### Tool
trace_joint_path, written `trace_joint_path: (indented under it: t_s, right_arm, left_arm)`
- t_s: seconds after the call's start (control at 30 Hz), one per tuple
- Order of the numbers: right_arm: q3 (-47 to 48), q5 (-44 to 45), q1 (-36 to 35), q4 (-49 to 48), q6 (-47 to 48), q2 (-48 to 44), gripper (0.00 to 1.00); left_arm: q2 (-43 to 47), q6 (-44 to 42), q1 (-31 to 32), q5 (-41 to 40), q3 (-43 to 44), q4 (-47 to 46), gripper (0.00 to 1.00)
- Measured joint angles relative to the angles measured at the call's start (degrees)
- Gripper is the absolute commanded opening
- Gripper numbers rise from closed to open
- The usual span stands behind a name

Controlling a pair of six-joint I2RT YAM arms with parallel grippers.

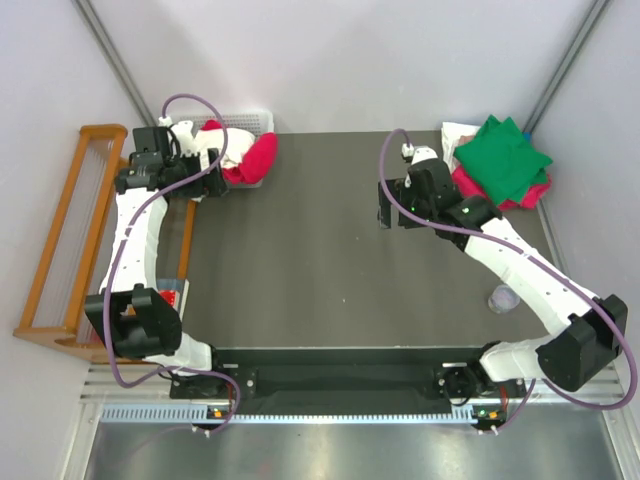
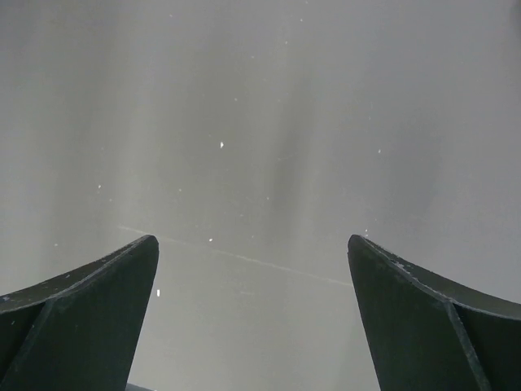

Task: Fold and stack the t-shirts
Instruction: Grab the tshirt from the pile

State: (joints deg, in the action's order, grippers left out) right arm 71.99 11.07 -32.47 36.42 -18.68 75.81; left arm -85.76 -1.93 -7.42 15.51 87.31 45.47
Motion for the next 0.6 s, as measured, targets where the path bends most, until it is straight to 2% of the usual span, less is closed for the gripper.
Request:
trace_joint_path:
  t_s: [0.13, 0.27, 0.47, 0.6]
  right_arm:
    - [-0.55, -0.44, 0.00, -0.48, -0.02, -0.04, 1.00]
    - [-2.34, -0.68, 0.02, -1.27, -0.02, -0.61, 1.00]
    - [-3.37, -0.98, 0.02, -1.97, -0.04, -0.92, 1.00]
    - [-3.37, -1.38, 0.02, -2.73, 0.00, -0.90, 1.00]
  left_arm:
    - [-1.01, -0.35, 0.04, -1.09, 0.68, 0.13, 0.99]
    - [-6.88, -1.14, 0.35, -2.51, 6.60, 0.42, 0.99]
    - [-21.94, -1.88, 1.27, -4.48, 26.25, 2.14, 0.99]
    - [-28.68, -2.29, 1.84, -5.25, 33.77, 2.91, 0.99]
